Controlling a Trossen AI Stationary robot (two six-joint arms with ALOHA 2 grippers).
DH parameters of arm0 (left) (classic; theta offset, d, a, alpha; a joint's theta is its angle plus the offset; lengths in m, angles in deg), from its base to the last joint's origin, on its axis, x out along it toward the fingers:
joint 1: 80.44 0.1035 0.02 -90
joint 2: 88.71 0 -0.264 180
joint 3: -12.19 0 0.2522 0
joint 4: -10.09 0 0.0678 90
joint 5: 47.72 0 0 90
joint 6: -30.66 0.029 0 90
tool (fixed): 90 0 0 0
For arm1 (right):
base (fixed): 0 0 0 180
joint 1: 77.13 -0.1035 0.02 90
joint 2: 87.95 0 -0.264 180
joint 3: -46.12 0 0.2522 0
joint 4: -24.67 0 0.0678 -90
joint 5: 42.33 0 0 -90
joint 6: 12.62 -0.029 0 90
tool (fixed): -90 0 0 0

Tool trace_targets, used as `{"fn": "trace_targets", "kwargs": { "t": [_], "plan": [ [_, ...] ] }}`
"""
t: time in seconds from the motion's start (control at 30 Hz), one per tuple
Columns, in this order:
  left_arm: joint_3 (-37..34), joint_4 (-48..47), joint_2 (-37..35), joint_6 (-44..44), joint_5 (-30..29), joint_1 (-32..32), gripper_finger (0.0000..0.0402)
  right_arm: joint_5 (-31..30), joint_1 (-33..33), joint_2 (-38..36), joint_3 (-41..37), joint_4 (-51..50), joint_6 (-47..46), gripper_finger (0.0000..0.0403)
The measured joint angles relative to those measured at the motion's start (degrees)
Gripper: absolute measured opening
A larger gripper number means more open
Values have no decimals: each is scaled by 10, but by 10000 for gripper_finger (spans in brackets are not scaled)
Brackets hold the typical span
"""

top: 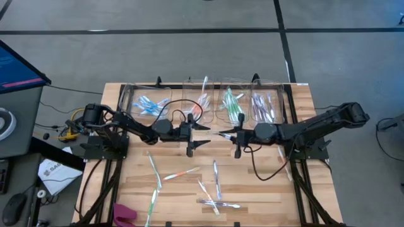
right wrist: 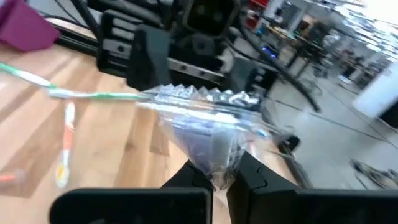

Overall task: Pick & Place Toothbrushes
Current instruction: Put the violet toothbrush into the right transparent bin

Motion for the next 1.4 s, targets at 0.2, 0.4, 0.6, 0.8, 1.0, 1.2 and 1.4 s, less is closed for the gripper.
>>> {"fn": "trace_targets", "kwargs": {
  "t": [0.2, 0.4, 0.6, 0.8, 1.0, 1.2, 1.4],
  "plan": [
    [-7, 0, 0, 1, -8, 0, 251, -72, -33, -58, 0, -83, -19, 7],
    [-7, 1, 0, 1, -9, 0, 245, -135, -62, -125, 0, -179, -68, 7],
    [-7, 1, 0, 2, -11, 0, 239, -194, -94, -171, 0, -271, -126, 7],
    [-7, 1, 0, 1, -11, 0, 237, -239, -119, -184, 0, -326, -176, 7],
    [-7, 0, 0, 1, -11, -2, 237, -299, -144, -186, 11, -398, -215, 7],
    [-7, 0, 0, 1, -11, -3, 237, -366, -169, -186, 81, -564, -305, 7],
    [-11, -11, 0, 1, -10, -3, 237, -380, -165, -185, 178, -769, -438, 7]
  ]
}}
